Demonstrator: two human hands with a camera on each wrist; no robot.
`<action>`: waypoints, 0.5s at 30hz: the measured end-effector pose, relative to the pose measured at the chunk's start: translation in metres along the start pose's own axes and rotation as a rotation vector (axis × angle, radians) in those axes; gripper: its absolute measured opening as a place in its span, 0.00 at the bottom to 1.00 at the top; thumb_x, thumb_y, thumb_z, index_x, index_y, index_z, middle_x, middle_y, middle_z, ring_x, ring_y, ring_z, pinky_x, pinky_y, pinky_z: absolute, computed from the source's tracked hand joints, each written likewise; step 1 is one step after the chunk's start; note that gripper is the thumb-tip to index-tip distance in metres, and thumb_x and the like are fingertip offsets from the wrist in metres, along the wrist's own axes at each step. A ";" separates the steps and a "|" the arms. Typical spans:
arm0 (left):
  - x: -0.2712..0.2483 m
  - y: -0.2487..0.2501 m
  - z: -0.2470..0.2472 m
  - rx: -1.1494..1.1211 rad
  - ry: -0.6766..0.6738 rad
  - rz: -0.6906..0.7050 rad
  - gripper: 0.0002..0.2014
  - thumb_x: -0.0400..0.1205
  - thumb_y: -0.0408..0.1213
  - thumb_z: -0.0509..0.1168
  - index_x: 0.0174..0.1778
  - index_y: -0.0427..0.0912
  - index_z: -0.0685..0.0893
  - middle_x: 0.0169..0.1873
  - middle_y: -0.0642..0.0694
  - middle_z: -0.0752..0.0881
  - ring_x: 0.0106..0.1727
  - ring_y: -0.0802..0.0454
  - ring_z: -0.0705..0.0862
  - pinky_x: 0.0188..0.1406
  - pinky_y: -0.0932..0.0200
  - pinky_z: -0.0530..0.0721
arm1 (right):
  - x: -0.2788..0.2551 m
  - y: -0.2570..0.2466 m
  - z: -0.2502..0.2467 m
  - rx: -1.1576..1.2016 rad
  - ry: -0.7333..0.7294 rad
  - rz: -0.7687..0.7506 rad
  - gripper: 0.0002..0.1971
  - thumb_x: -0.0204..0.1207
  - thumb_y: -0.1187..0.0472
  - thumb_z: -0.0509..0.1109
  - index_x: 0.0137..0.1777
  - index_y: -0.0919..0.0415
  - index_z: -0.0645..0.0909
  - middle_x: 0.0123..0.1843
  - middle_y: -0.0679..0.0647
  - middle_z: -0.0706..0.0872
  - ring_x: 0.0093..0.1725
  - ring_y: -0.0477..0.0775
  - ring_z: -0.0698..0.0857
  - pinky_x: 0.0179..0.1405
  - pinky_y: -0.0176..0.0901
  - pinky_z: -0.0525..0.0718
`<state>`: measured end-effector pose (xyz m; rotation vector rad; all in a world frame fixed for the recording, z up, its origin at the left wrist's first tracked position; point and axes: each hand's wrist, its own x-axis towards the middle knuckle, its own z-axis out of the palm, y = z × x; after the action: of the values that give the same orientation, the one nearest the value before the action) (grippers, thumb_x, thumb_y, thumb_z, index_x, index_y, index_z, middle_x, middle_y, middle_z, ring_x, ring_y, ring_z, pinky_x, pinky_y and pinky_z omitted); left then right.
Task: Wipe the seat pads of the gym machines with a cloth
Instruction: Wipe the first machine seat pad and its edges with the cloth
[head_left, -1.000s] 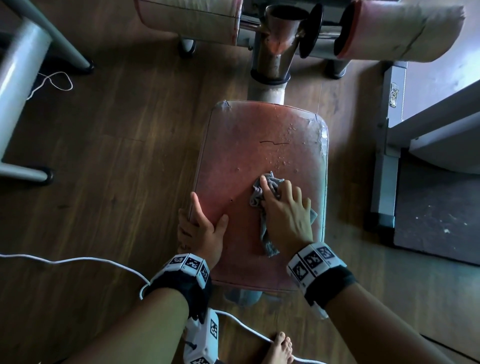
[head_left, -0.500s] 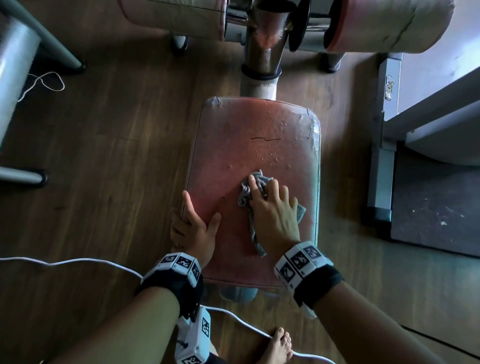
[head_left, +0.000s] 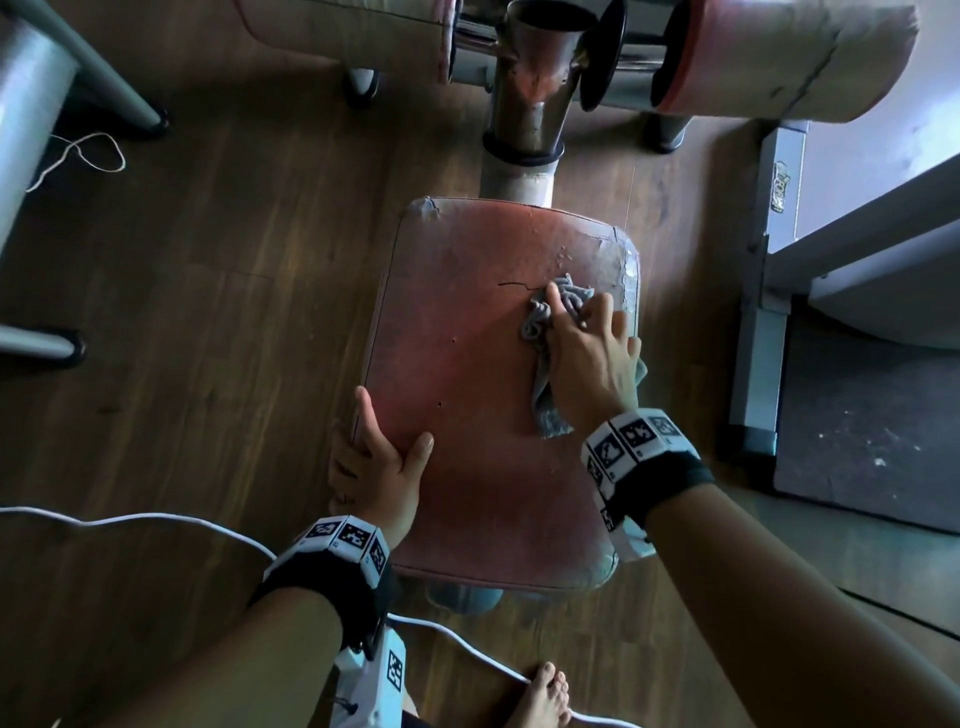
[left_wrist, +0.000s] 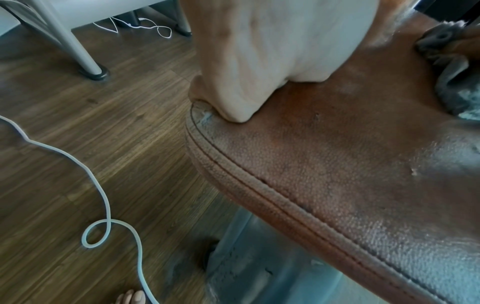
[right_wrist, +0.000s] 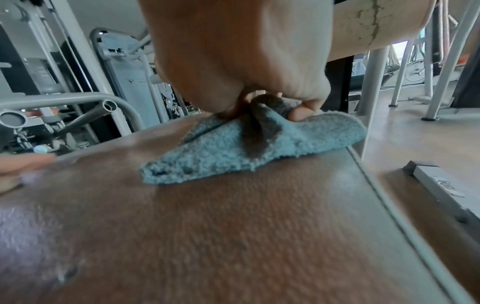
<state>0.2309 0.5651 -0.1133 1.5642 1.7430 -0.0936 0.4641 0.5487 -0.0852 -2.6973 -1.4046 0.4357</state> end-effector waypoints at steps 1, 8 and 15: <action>-0.001 0.001 0.000 0.011 0.005 -0.007 0.45 0.75 0.70 0.52 0.81 0.64 0.31 0.85 0.43 0.43 0.84 0.39 0.48 0.78 0.35 0.52 | 0.003 -0.002 0.000 0.002 0.003 0.004 0.28 0.84 0.56 0.56 0.84 0.47 0.57 0.71 0.59 0.65 0.65 0.64 0.69 0.64 0.63 0.72; -0.004 0.008 -0.003 0.029 0.004 -0.063 0.44 0.77 0.69 0.54 0.81 0.66 0.32 0.84 0.38 0.46 0.82 0.33 0.53 0.77 0.33 0.56 | -0.025 -0.020 0.013 -0.061 -0.023 -0.303 0.30 0.79 0.56 0.61 0.82 0.54 0.62 0.69 0.60 0.72 0.61 0.64 0.73 0.54 0.60 0.77; -0.001 0.001 -0.002 -0.005 -0.017 -0.035 0.52 0.62 0.81 0.43 0.80 0.67 0.30 0.85 0.42 0.43 0.83 0.36 0.51 0.77 0.34 0.53 | 0.006 0.006 -0.004 -0.061 0.017 -0.059 0.29 0.81 0.55 0.60 0.82 0.45 0.60 0.68 0.59 0.71 0.61 0.64 0.74 0.55 0.61 0.77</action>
<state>0.2306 0.5654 -0.1114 1.5257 1.7565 -0.1191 0.4728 0.5504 -0.0838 -2.6921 -1.5123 0.3703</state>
